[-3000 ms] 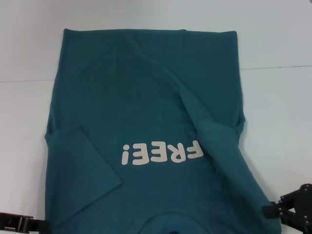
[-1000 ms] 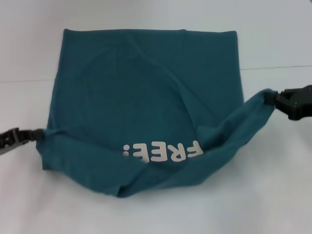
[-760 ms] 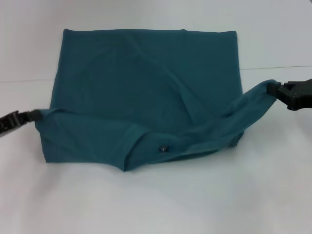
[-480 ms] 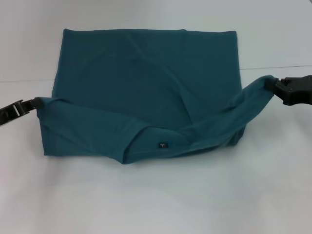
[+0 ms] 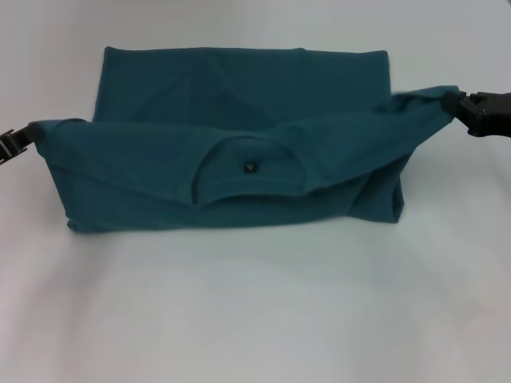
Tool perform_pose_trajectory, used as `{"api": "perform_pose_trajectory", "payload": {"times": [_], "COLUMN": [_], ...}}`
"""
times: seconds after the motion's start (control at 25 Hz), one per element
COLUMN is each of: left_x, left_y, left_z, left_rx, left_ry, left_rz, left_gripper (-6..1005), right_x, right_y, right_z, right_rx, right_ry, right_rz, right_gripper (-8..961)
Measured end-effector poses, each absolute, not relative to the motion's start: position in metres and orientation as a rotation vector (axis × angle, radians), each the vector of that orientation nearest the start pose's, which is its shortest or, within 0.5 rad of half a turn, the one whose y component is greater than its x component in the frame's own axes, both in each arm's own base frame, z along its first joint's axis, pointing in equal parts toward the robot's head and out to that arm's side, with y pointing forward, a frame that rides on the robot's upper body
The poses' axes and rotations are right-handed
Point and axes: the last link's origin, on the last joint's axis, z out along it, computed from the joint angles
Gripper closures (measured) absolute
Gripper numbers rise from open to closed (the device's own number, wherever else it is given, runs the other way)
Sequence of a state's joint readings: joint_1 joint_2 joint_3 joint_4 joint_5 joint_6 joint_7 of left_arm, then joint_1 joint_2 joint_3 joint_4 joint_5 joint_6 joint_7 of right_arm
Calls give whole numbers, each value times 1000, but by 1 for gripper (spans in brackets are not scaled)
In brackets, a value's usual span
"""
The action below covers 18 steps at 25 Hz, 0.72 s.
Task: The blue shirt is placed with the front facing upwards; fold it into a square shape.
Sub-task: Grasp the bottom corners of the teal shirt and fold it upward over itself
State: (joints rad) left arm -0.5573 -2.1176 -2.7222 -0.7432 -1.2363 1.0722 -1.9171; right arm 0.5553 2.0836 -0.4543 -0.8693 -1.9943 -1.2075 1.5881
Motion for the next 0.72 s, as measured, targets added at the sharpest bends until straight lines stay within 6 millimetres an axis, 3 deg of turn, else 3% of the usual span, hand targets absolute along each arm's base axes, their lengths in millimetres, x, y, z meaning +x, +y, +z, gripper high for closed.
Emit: {"api": "perform_pose_trajectory", "payload": {"times": [0.44,0.72], "left_x": [-303,-308], "left_y": [398,380], "left_z": [59,54], "left_rx": [-1797,-1802], "left_ry": [-1264,-1225], "left_rz": [-904,-957], "left_gripper": [972,971], "right_x": [285,294], "right_y": [395,375], "right_z": [87,85], "right_rx": [-2117,-2140], "right_ry": [778,745], "right_rz": [641,679], "right_gripper": [939,939]}}
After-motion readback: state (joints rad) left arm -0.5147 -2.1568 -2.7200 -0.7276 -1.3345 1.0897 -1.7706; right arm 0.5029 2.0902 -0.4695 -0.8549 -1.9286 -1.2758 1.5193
